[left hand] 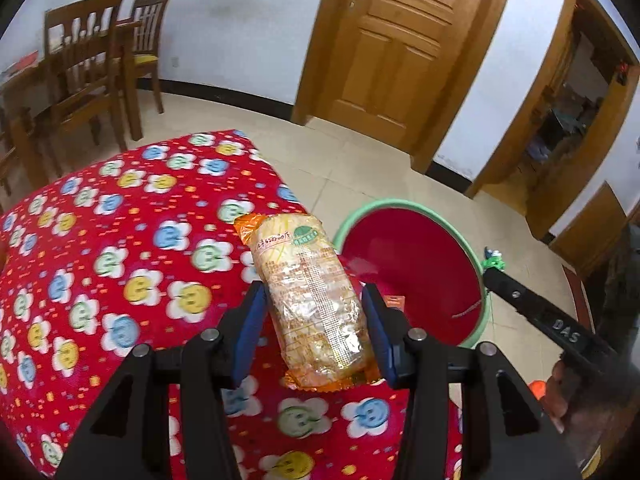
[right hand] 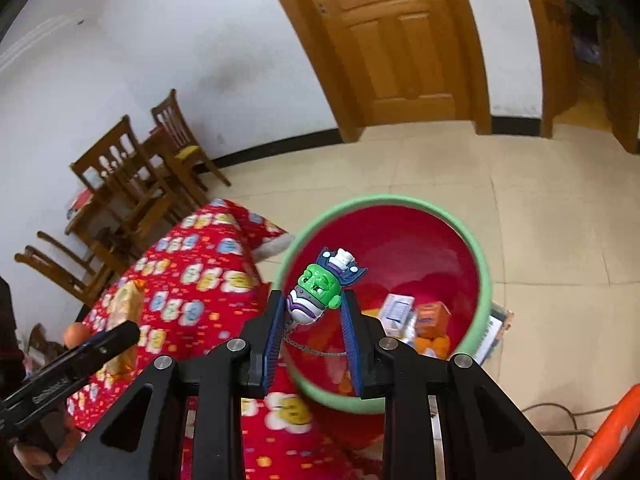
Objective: Collect trash
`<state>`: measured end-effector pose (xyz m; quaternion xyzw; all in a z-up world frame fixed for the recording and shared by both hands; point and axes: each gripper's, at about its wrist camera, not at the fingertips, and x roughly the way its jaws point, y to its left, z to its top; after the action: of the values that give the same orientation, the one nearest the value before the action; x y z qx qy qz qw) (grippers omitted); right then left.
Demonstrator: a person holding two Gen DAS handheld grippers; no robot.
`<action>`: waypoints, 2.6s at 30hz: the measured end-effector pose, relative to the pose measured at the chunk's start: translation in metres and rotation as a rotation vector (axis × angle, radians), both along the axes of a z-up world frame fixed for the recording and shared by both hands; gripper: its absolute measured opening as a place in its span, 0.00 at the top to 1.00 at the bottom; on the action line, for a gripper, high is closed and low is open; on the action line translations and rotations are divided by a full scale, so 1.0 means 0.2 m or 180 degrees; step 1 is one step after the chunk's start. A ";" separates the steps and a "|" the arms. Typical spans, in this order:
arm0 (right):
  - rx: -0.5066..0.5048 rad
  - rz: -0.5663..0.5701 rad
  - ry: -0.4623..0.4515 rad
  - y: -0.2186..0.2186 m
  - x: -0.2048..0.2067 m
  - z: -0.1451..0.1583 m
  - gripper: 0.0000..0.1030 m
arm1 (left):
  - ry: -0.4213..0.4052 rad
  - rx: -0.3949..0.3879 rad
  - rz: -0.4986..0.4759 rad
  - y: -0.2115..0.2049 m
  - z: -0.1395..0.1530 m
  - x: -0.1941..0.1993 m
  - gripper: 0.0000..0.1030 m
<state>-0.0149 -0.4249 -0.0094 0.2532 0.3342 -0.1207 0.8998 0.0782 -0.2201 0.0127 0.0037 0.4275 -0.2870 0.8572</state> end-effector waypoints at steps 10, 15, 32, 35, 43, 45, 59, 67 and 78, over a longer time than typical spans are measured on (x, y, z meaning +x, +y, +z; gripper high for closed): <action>0.0085 -0.0093 0.0149 -0.16 -0.01 -0.12 0.71 | 0.0103 0.0043 -0.0220 -0.21 -0.10 -0.01 0.52; 0.0071 -0.0145 0.0106 -0.21 -0.06 -0.10 0.69 | 0.0098 0.0071 -0.0321 -0.31 -0.14 -0.02 0.52; 0.0120 -0.0346 0.0065 -0.32 -0.18 -0.11 0.66 | 0.0112 0.0228 -0.0565 -0.58 -0.24 -0.04 0.47; 0.0133 -0.0349 0.0064 -0.32 -0.19 -0.10 0.66 | 0.0106 0.0224 -0.0531 -0.56 -0.23 -0.04 0.43; 0.0157 -0.0264 -0.0007 -0.26 -0.21 -0.06 0.61 | 0.0059 0.0223 -0.0313 -0.43 -0.16 -0.06 0.38; 0.0146 -0.0222 -0.0024 -0.23 -0.22 -0.04 0.60 | 0.0020 0.0221 -0.0226 -0.37 -0.13 -0.07 0.37; -0.0014 0.0225 -0.0169 0.09 -0.26 0.10 0.53 | -0.0207 0.0270 0.0329 0.04 0.02 -0.22 0.30; -0.0138 0.0462 -0.0286 0.32 -0.34 0.18 0.41 | -0.0368 0.0218 0.0546 0.26 0.13 -0.37 0.26; -0.0408 0.0692 -0.0458 0.57 -0.51 0.29 0.28 | -0.0592 0.0207 0.0888 0.48 0.25 -0.57 0.19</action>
<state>-0.1161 -0.3112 0.0483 0.1656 0.2859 -0.0252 0.9435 -0.0364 -0.1236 0.0630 -0.0014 0.3517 -0.1497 0.9241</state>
